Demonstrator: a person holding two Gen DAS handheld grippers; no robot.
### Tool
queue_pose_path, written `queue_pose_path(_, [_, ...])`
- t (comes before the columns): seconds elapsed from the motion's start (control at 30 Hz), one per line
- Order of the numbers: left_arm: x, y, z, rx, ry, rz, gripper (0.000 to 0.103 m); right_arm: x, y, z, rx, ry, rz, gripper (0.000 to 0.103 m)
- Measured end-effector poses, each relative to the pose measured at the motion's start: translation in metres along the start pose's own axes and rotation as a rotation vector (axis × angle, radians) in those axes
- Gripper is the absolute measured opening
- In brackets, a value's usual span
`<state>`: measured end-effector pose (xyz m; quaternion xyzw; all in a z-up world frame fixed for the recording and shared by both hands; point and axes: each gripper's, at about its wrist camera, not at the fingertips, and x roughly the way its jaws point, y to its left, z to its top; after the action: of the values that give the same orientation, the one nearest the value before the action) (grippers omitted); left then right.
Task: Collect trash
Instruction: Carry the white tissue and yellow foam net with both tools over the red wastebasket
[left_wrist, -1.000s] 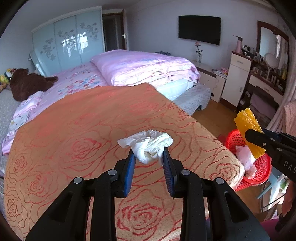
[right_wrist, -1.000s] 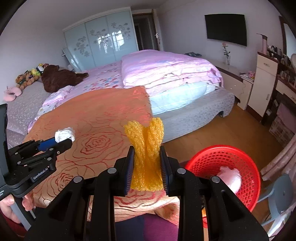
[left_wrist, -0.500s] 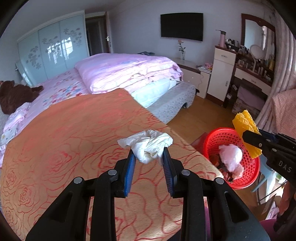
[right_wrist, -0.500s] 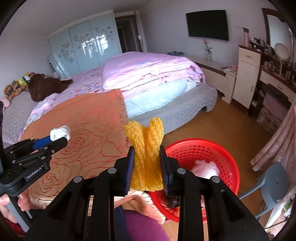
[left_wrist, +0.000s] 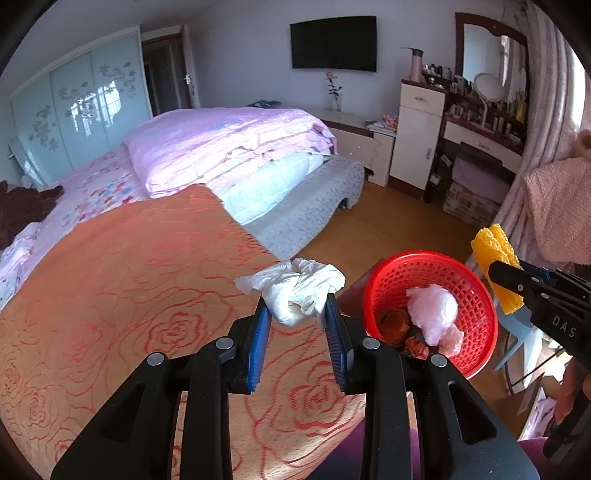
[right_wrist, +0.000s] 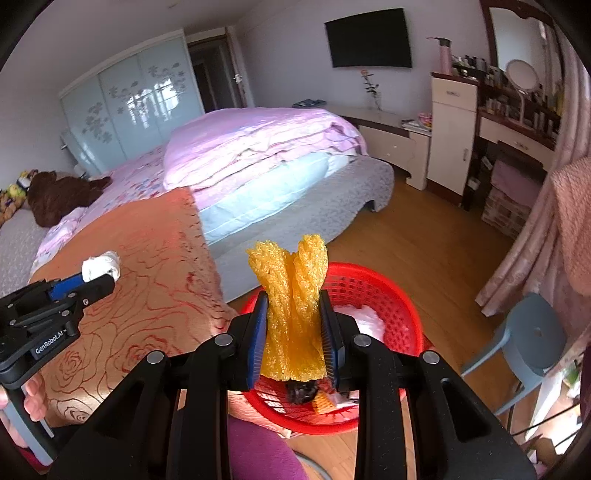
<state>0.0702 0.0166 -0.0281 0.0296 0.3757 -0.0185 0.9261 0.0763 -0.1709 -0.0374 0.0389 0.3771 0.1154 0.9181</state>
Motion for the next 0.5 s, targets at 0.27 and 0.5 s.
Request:
queue_pose_path(0.27, [0.016,-0.025,0.007,0.042,0.027,-0.035,0.028,-0.002,-0.027,-0.001,0.073,-0.005,-0.022,0.027])
queue_pose_path(0.5, [0.028,-0.049,0.013,0.083,0.044,-0.052,0.028,0.0,-0.039,0.0,0.111,-0.002,-0.034,0.027])
